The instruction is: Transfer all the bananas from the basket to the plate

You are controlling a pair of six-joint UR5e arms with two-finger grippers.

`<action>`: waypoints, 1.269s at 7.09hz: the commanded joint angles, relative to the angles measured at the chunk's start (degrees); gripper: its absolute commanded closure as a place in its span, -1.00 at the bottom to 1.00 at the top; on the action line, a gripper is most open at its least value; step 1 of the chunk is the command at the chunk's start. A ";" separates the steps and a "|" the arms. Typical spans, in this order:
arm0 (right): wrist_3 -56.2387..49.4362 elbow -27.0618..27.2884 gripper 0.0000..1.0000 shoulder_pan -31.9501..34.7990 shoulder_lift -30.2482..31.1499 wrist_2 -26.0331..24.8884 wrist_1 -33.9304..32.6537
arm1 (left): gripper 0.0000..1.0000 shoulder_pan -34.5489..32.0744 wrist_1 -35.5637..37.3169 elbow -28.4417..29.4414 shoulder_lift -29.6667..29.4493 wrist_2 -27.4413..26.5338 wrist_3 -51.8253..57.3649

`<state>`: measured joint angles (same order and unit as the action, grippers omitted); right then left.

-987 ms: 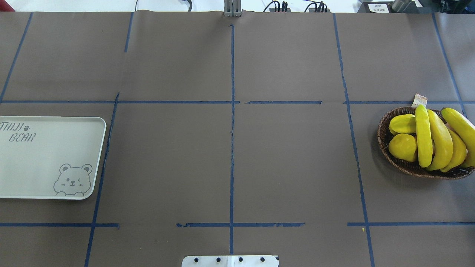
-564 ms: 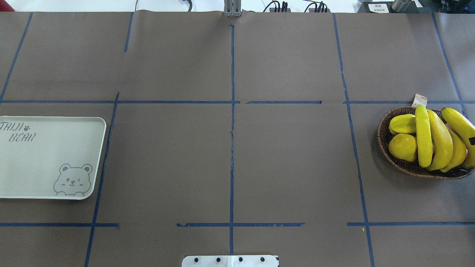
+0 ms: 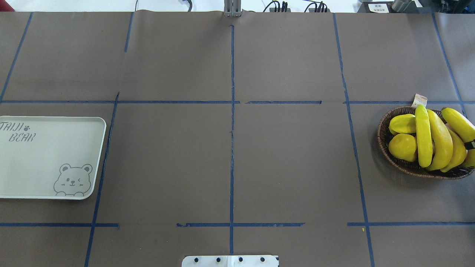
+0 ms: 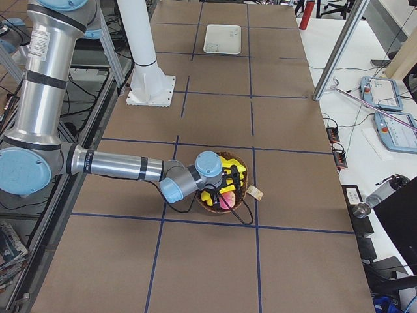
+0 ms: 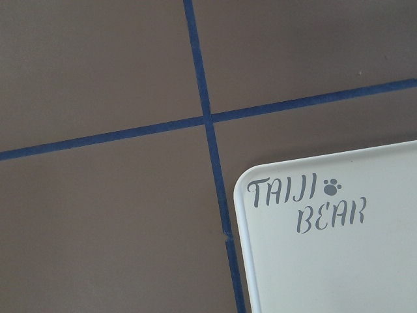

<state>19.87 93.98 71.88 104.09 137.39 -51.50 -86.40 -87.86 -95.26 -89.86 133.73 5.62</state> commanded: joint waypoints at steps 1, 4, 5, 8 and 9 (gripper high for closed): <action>0.00 0.06 0.20 -0.43 -0.29 0.07 0.09 | -1.00 0.00 -0.03 -0.02 -0.05 0.04 0.00; -0.79 1.37 0.98 0.09 0.58 0.33 0.09 | -1.00 0.00 0.06 -0.45 -0.05 1.43 -0.35; -0.88 3.21 0.99 1.58 1.89 0.86 -0.09 | -1.00 0.00 0.06 -0.37 -0.05 4.14 -0.44; -1.32 5.32 0.99 4.67 3.39 4.81 -0.61 | -1.00 0.00 0.06 -0.37 0.04 4.17 -0.52; -1.32 6.29 0.99 6.58 3.05 9.34 -2.79 | -1.00 0.00 0.06 -0.28 0.04 4.26 -0.52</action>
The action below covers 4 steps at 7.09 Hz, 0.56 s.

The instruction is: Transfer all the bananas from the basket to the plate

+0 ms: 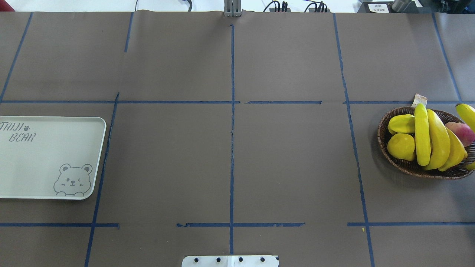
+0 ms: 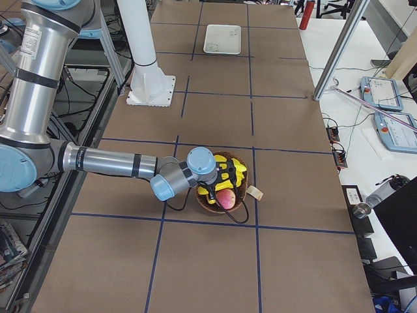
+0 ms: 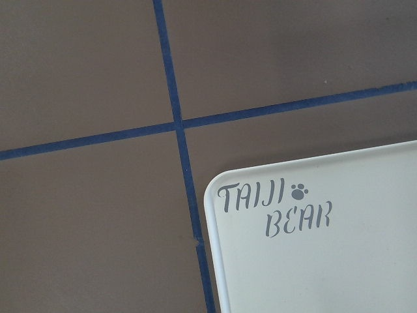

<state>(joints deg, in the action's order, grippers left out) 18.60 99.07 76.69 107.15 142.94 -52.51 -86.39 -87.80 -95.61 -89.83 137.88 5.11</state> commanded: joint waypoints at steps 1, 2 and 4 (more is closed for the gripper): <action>0.12 1.82 0.99 2.23 -2.10 7.66 -3.54 | -1.00 0.09 0.00 0.16 -0.08 0.02 -0.01; 0.64 2.35 0.99 0.49 -4.04 8.31 -3.73 | -1.00 0.09 0.00 0.42 -0.08 0.02 -0.01; 0.91 8.64 0.99 -1.37 -5.45 12.51 -10.99 | -1.00 0.00 0.00 0.51 0.00 0.02 -0.01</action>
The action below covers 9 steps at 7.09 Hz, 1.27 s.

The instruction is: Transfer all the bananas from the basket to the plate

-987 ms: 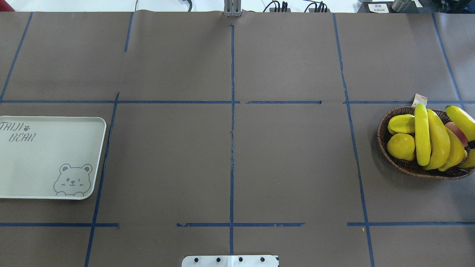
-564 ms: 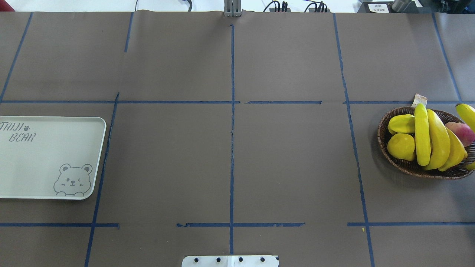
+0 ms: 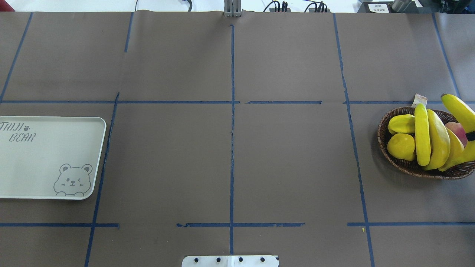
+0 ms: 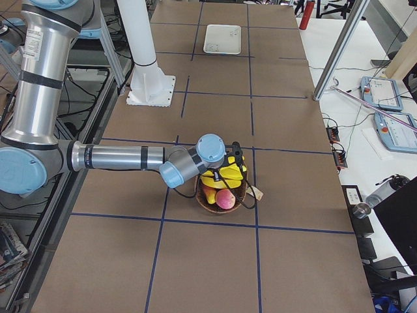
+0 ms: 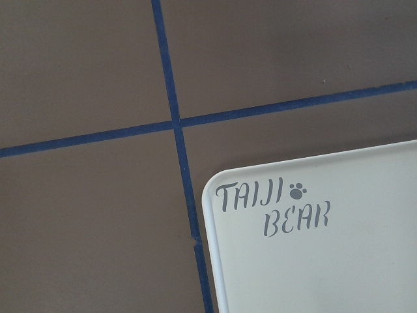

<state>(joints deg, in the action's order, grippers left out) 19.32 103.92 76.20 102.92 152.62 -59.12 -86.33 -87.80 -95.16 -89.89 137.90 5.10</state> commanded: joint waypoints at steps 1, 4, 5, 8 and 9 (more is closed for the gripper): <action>3.76 6.62 0.99 -2.62 -4.19 2.77 -6.16 | -1.00 -0.07 0.00 -0.37 0.07 0.08 -0.09; 27.71 6.82 0.98 -17.34 -21.30 -10.52 -5.74 | -1.00 0.19 -1.57 -0.82 -4.83 4.02 -6.63; 38.58 6.91 0.96 -23.58 -27.18 -18.16 -5.74 | -1.00 2.28 -3.15 -0.99 -6.07 6.39 -12.33; 54.02 7.43 0.96 -37.66 -36.54 -34.61 -5.74 | -0.99 10.01 -31.33 0.40 -6.78 8.52 -45.30; 55.72 8.92 0.96 -41.27 -37.60 -39.37 -5.74 | -0.98 13.00 -39.29 0.59 -7.40 8.17 -55.10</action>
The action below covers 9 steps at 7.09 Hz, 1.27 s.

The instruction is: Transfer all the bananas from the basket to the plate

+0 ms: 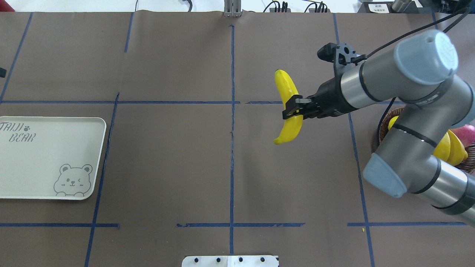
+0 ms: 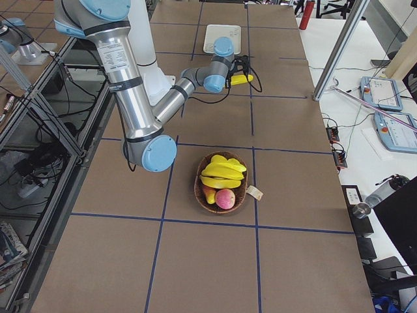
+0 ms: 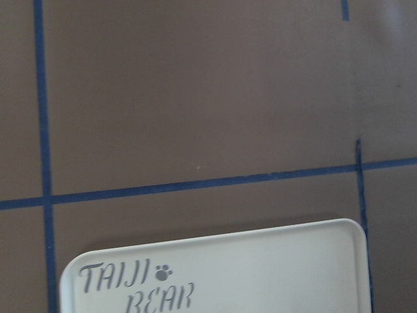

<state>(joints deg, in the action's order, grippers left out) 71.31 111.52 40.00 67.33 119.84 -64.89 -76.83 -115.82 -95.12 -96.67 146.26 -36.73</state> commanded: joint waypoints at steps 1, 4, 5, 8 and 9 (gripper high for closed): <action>4.45 2.20 0.96 -8.33 -2.72 -10.30 0.02 | -0.98 7.27 -15.62 0.46 -3.93 -0.45 -22.68; 6.29 1.51 0.95 -15.73 -7.38 -19.53 -0.59 | -0.98 19.99 -20.47 -1.11 -14.82 -10.84 -46.93; 6.56 1.51 0.95 -16.00 -7.39 -19.91 -0.59 | -0.98 23.97 -22.76 -1.12 -18.69 -16.56 -57.38; 6.56 1.33 0.94 -16.01 -8.17 -20.00 -0.68 | -0.98 29.44 -29.72 -1.30 -24.16 -22.16 -72.50; 6.56 0.29 0.94 -16.01 -9.40 -20.09 -0.68 | -0.98 32.50 -29.64 -1.30 -25.40 -23.90 -72.60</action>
<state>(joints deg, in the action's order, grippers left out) 77.89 112.62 24.02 59.06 99.84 -65.54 -47.49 -144.80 -96.40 -120.47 124.05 -107.74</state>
